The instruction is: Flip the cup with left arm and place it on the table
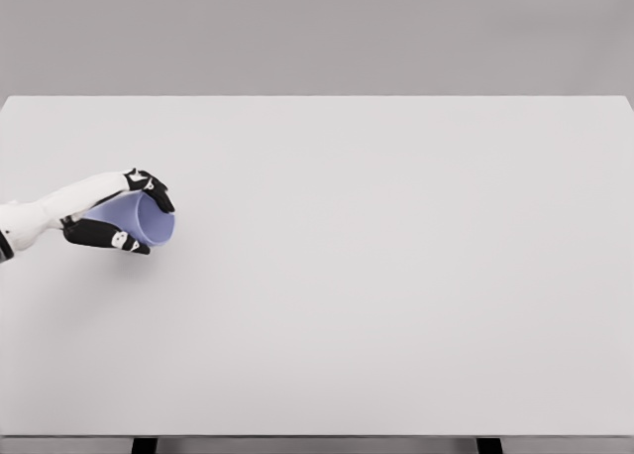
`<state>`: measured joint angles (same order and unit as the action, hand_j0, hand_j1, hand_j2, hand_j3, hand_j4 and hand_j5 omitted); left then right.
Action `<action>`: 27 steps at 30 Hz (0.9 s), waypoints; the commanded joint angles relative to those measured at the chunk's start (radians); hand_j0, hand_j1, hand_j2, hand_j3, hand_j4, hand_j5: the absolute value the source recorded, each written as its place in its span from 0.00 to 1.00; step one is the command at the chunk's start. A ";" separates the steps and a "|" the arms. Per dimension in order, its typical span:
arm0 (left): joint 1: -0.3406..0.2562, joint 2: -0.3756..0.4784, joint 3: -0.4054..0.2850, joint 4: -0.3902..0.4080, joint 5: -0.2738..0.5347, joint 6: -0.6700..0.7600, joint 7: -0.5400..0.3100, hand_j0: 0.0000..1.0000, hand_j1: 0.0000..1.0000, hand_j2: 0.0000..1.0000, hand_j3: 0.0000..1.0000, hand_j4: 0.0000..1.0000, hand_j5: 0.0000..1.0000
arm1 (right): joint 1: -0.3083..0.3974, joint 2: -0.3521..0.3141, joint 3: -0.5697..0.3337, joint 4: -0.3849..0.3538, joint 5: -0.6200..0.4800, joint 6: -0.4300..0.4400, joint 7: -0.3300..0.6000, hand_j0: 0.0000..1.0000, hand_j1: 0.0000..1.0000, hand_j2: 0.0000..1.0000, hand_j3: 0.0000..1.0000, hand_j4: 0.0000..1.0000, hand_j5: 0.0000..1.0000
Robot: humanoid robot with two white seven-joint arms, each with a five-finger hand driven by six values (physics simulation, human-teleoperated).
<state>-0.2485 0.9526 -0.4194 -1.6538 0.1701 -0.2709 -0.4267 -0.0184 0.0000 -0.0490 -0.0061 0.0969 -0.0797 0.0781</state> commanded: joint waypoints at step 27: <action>-0.150 -0.304 -0.009 0.375 0.407 -0.148 -0.184 0.57 0.57 0.57 0.57 0.57 0.57 | 0.000 0.000 0.000 0.000 0.000 0.000 0.000 1.00 1.00 1.00 1.00 1.00 1.00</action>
<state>-0.3958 0.6531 -0.4258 -1.2788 0.5677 -0.4188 -0.6110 -0.0184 0.0000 -0.0490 -0.0061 0.0971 -0.0797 0.0781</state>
